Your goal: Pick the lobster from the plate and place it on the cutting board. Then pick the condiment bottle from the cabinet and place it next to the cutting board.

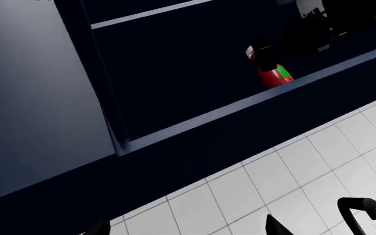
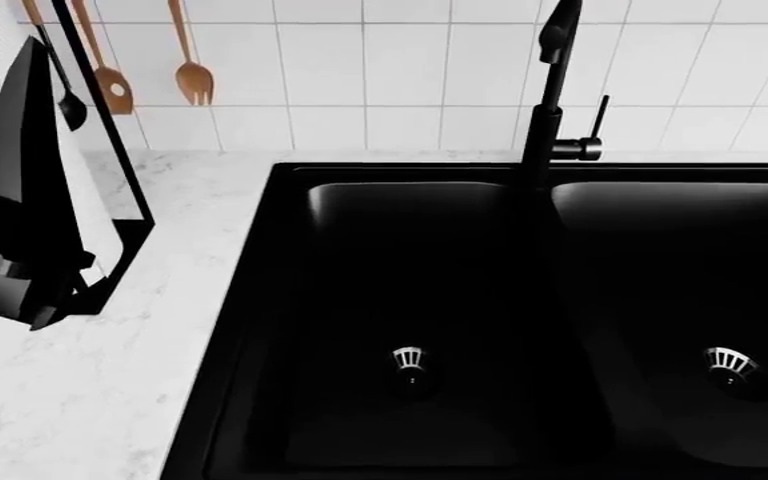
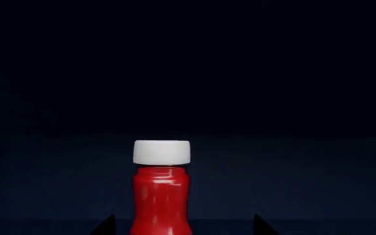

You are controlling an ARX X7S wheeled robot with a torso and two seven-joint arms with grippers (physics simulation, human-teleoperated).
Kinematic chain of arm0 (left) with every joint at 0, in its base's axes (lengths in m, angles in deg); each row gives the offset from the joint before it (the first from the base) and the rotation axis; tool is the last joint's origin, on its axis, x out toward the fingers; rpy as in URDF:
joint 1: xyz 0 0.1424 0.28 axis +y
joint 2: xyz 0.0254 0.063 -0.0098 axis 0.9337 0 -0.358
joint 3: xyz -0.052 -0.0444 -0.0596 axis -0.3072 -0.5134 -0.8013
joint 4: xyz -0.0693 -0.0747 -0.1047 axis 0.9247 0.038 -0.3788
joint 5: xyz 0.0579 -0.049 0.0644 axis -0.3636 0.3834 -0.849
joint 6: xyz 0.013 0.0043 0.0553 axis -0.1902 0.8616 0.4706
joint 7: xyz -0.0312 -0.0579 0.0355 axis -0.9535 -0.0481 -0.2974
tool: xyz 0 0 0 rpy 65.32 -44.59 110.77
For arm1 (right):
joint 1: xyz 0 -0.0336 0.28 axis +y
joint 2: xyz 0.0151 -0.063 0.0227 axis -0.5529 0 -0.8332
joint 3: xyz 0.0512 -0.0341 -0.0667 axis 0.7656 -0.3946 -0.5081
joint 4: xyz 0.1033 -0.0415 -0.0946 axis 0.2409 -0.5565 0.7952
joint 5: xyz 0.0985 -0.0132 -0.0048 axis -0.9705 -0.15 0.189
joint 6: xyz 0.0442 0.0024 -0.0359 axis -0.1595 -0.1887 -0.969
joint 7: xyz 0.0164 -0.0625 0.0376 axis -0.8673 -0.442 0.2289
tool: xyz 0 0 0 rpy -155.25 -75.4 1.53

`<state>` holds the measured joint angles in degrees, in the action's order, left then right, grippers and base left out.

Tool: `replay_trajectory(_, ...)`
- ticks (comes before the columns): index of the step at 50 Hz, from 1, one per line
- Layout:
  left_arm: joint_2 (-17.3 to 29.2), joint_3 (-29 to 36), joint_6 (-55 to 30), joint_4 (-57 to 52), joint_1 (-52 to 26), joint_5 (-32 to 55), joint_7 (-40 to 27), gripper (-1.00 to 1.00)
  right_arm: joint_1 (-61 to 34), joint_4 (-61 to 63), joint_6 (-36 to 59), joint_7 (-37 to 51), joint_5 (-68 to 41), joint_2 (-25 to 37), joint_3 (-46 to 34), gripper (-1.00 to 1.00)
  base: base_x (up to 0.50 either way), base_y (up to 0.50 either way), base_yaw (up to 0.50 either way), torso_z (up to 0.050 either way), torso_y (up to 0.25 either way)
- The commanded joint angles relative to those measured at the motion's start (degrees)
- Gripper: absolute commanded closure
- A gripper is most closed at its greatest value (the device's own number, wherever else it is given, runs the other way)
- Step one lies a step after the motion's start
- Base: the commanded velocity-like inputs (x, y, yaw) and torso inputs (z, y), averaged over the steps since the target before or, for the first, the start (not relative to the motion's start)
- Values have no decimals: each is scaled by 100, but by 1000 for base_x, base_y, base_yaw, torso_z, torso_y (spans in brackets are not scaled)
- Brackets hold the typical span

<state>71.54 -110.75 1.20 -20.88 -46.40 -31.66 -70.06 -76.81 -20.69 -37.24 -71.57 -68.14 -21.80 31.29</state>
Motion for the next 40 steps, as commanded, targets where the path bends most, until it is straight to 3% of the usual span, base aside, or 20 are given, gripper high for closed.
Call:
replay_trajectory(1, -311, 369, 119, 67, 1183, -16, -9, -100, -124, -302, -101, -398, 434, -142, 405, -100, 23, 0, 0, 0, 0)
replay_trajectory(11, -286, 407, 173, 104, 1191, -16, -31, -100, 314, -286, -798, -294, -1642, -142, -1147, -100, 74, 0, 0, 0, 0)
replay_trajectory(17, -272, 458, 197, 125, 1191, -42, -48, -100, 517, -289, -1096, 30, -2288, -139, -1918, -100, 158, 0, 0, 0, 0)
replay_trajectory(29, -277, 575, 262, 177, 1216, -259, -146, -100, -162, -301, -284, -167, -816, -19, -766, -100, 0, 0, 0, 0, 0)
replay_trajectory(40, -268, 692, 477, 161, 1215, -496, -118, -100, 134, -301, -169, -343, 164, -121, 194, -100, 0, 0, 0, 0, 0)
